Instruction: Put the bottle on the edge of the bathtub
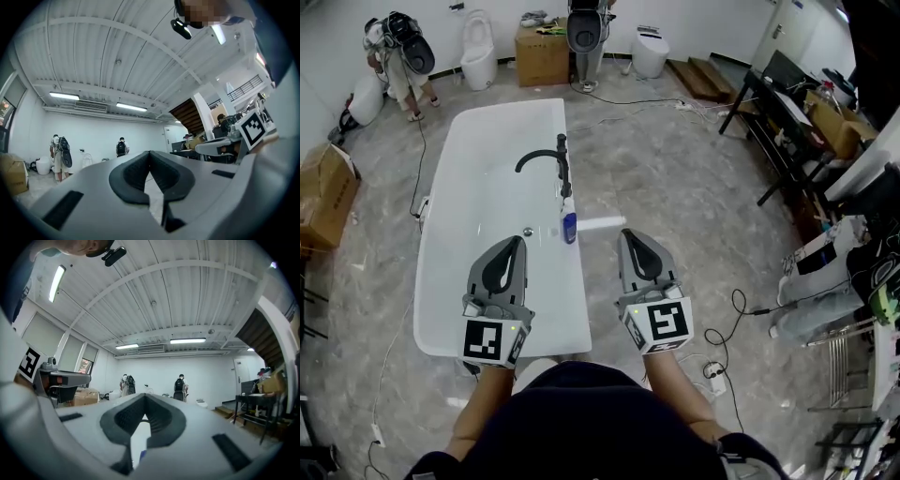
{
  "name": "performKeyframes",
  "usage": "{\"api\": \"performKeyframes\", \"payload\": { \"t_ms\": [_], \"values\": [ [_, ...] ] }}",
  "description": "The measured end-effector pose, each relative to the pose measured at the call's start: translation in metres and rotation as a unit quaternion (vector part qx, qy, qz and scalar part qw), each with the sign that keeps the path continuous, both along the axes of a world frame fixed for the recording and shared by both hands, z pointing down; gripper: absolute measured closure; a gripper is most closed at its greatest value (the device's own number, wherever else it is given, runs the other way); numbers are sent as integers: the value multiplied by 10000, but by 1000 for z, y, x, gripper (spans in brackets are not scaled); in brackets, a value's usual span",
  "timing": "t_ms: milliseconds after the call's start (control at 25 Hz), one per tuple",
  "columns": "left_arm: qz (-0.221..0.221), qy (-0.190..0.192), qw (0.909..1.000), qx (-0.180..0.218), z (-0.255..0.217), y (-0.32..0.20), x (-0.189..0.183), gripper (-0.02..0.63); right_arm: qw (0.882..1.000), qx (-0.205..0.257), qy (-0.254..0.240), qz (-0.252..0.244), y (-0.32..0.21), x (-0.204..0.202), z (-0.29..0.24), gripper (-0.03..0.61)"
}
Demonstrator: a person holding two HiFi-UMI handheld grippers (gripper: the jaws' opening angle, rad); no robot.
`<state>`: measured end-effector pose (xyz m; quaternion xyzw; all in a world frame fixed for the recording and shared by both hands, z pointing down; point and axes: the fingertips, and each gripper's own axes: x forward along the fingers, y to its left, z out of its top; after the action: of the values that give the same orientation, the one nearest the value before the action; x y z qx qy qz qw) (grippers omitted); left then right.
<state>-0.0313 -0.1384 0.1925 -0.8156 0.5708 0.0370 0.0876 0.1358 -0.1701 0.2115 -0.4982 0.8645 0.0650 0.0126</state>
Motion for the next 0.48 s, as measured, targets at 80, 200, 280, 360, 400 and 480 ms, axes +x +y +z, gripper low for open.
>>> {"api": "performKeyframes", "payload": {
  "t_ms": [80, 200, 280, 360, 400, 480],
  "values": [
    [-24, 21, 10000, 61, -3, 6, 2, 612, 9999, 95, -29, 16, 5, 3, -8, 578],
    [-42, -4, 9999, 124, -6, 12, 5, 612, 9998, 190, 9, 36, 12, 7, -16, 578],
    [-50, 18, 9998, 169, -10, 15, 6, 612, 9997, 216, 54, 38, 17, 9, -20, 578],
    [-67, 2, 9996, 277, -19, 18, 6, 612, 9996, 275, 48, 78, 21, 12, -25, 578],
    [-82, -20, 9994, 337, -22, 19, 6, 612, 9994, 307, 51, 117, 22, 14, -26, 578],
    [-82, -55, 9991, 404, -26, 18, 9, 612, 9993, 327, 74, 189, 22, 19, -27, 578]
  ]
}}
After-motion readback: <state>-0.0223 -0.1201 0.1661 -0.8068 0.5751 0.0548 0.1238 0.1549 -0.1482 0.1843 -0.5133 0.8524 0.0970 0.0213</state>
